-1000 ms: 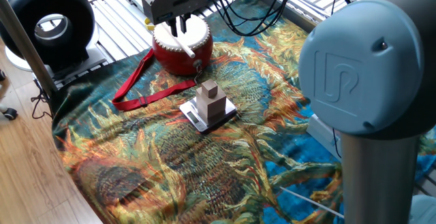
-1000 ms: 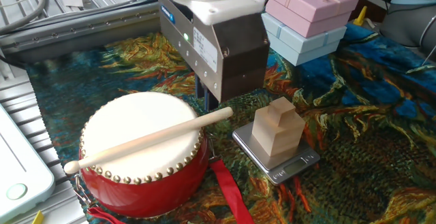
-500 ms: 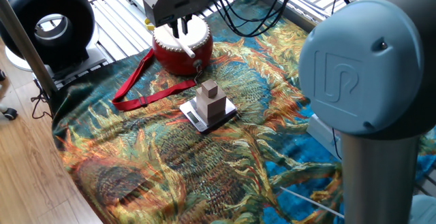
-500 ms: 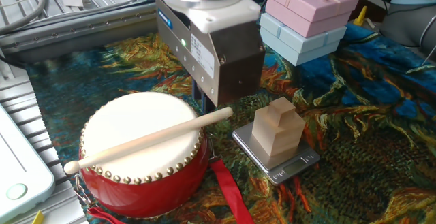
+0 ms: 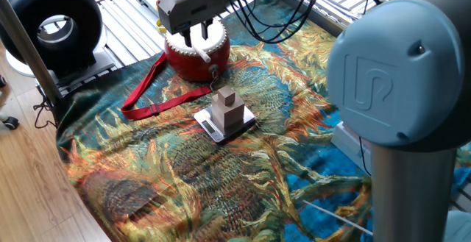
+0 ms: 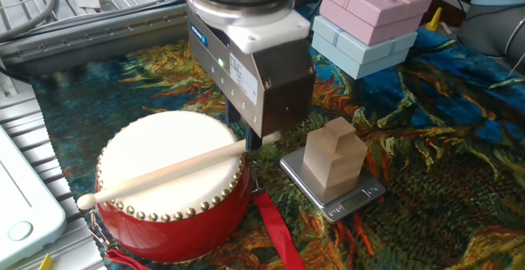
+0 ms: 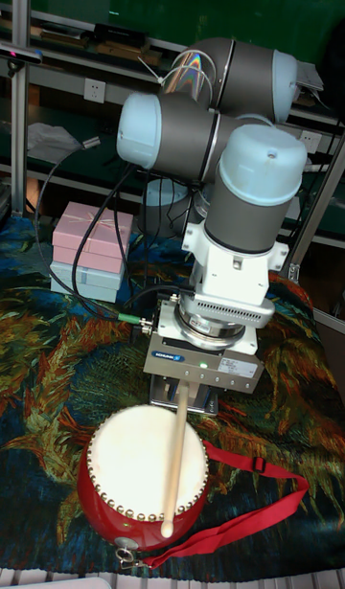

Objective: Play the drum

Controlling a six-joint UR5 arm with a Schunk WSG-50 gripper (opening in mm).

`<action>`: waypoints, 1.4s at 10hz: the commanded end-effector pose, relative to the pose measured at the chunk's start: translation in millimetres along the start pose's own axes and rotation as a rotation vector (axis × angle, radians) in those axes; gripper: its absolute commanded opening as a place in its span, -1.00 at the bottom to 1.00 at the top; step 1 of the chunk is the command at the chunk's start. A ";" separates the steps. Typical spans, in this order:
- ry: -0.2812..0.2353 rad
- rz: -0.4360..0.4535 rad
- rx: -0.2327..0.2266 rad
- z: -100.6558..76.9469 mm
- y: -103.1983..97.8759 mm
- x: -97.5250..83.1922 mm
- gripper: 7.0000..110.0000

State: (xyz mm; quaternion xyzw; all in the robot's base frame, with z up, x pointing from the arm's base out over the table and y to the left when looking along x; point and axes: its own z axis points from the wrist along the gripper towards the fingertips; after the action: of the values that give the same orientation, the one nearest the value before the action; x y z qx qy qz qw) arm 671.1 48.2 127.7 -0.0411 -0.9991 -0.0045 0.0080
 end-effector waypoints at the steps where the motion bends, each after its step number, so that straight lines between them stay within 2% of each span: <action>1: -0.013 0.010 -0.014 13.2 4.2 0.1 -0.28; 14: -0.042 0.010 -0.021 33.6 5.2 -5.8 -0.28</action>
State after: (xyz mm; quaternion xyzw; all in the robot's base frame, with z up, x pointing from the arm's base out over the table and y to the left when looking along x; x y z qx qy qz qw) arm 674.6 50.5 96.3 -0.0416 -0.9991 -0.0073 -0.0086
